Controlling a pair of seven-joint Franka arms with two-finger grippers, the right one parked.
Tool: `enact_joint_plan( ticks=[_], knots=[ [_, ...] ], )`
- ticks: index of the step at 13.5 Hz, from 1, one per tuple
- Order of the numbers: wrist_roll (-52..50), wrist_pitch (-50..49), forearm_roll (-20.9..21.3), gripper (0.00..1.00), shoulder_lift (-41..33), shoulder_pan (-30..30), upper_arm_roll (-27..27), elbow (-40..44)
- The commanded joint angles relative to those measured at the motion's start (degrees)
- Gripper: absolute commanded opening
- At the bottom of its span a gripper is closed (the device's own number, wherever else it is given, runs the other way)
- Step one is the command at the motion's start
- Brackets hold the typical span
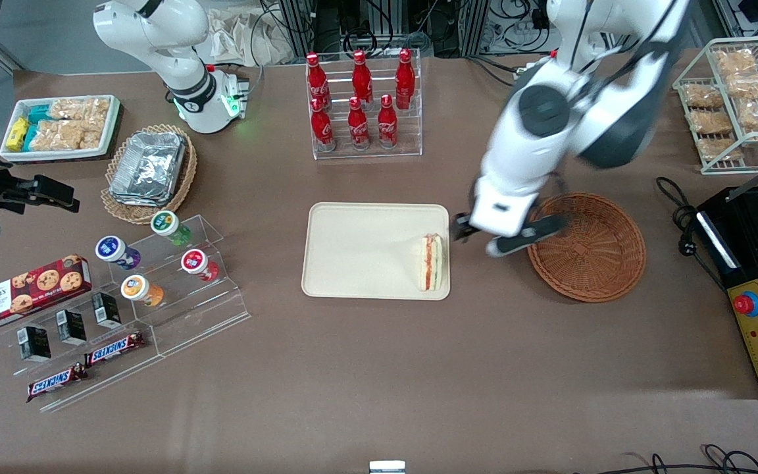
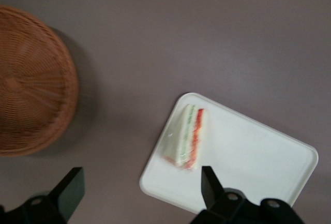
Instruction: Place sandwich from basket to tray
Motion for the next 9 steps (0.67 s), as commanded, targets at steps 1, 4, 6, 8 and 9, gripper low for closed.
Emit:
enact_joint_plan(
  ticks=[1, 4, 6, 8, 9],
  knots=[
    [16.37, -6.11, -5.78, 1.0, -9.22, -0.62, 11.21, -3.3],
    [37.79, -10.51, -5.18, 1.0, -13.46, 0.08, 19.58, -5.4],
    [43.56, -10.78, -3.26, 1.0, -13.55, 2.0, 20.22, -5.15],
    [47.07, -13.58, -1.23, 1.0, -12.68, 2.37, 20.3, -2.7],
    [48.92, -15.07, -0.53, 1.0, -11.11, 2.37, 20.56, -0.68]
  ],
)
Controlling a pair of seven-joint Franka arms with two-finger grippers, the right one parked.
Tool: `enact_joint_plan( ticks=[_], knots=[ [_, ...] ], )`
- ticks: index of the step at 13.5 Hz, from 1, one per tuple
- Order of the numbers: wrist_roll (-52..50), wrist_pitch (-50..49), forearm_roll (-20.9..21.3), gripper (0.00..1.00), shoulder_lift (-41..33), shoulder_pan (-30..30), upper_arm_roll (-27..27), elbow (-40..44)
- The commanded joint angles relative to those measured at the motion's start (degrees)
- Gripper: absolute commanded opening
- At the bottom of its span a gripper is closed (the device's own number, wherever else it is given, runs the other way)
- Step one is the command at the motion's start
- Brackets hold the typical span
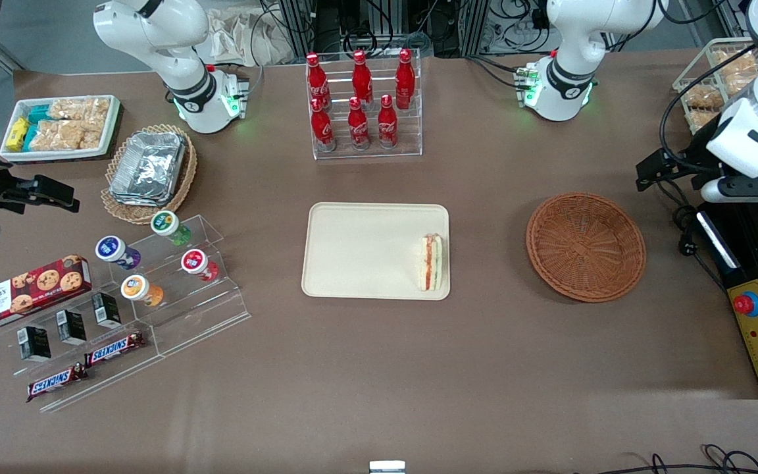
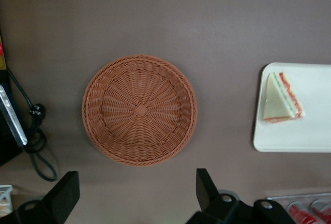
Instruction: Place sandwich from basket to tray
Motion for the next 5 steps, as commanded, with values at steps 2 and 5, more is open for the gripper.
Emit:
enact_joint_plan(
  ticks=[2, 5],
  knots=[
    [7.63, -6.79, 5.07, 1.0, 4.29, 0.13, 0.14, 7.51],
    [7.92, -7.78, 5.16, 1.0, 6.67, 0.13, 0.32, 9.46]
  ],
)
